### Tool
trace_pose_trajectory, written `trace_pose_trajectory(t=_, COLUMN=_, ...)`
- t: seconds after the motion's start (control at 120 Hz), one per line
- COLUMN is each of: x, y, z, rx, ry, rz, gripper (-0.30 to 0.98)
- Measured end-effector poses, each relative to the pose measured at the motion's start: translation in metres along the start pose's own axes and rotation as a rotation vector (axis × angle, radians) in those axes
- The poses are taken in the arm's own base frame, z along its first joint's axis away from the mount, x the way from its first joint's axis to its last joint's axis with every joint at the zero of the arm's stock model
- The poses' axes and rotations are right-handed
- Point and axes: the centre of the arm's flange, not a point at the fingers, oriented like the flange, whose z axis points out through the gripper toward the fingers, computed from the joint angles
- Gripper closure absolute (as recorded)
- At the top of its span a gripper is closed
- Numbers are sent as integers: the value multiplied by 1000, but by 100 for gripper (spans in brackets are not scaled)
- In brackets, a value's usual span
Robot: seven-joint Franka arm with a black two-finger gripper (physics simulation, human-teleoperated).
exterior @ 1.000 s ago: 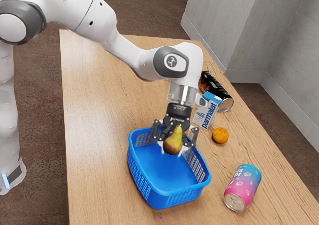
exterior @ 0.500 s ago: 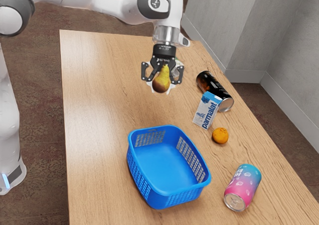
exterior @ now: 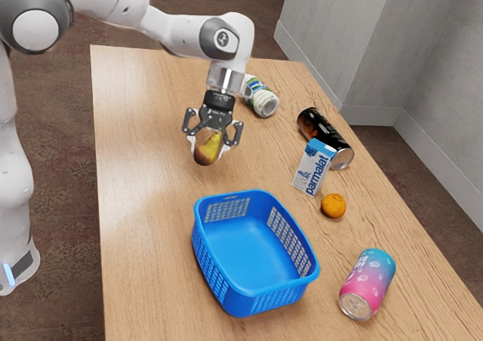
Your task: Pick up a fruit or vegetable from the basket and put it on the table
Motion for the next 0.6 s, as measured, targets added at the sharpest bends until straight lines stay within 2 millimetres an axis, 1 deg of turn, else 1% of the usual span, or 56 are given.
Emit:
trace_pose_trajectory(t=0.1, x=-9, y=2, z=-2, rx=-2, ry=19, rz=29, gripper=10)
trace_pose_trajectory(t=0.133, x=-18, y=3, z=-10, rx=-14, ry=36, rz=56, gripper=8)
trace_pose_trajectory(t=0.15, x=-28, y=4, z=-20, rx=-27, ry=59, rz=83, gripper=7)
trace_pose_trajectory(t=0.167, x=-48, y=8, z=-41, rx=-49, ry=105, rz=132, gripper=6)
trace_pose_trajectory(t=0.192, x=-92, y=17, z=-78, rx=-81, ry=188, rz=234, gripper=5)
trace_pose_trajectory(t=0.225, x=-169, y=29, z=-130, rx=-116, ry=330, rz=400, gripper=4)
trace_pose_trajectory(t=0.242, x=-207, y=31, z=-144, rx=-111, ry=405, rz=483, gripper=4)
trace_pose_trajectory(t=0.267, x=-253, y=32, z=-153, rx=-85, ry=493, rz=589, gripper=3)
trace_pose_trajectory(t=0.283, x=-274, y=31, z=-154, rx=-56, ry=546, rz=644, gripper=3)
trace_pose_trajectory(t=0.3, x=-289, y=32, z=-149, rx=-10, ry=597, rz=691, gripper=2)
trace_pose_trajectory(t=0.325, x=-304, y=32, z=-140, rx=57, ry=658, rz=747, gripper=2)
trace_pose_trajectory(t=0.342, x=-310, y=31, z=-135, rx=98, ry=690, rz=776, gripper=2)
trace_pose_trajectory(t=0.367, x=-313, y=31, z=-127, rx=157, ry=727, rz=809, gripper=2)
trace_pose_trajectory(t=0.417, x=-310, y=30, z=-119, rx=247, ry=774, rz=851, gripper=1)
trace_pose_trajectory(t=0.517, x=-297, y=28, z=-120, rx=350, ry=809, rz=908, gripper=1)
trace_pose_trajectory(t=0.6, x=-293, y=27, z=-121, rx=403, ry=812, rz=959, gripper=0)
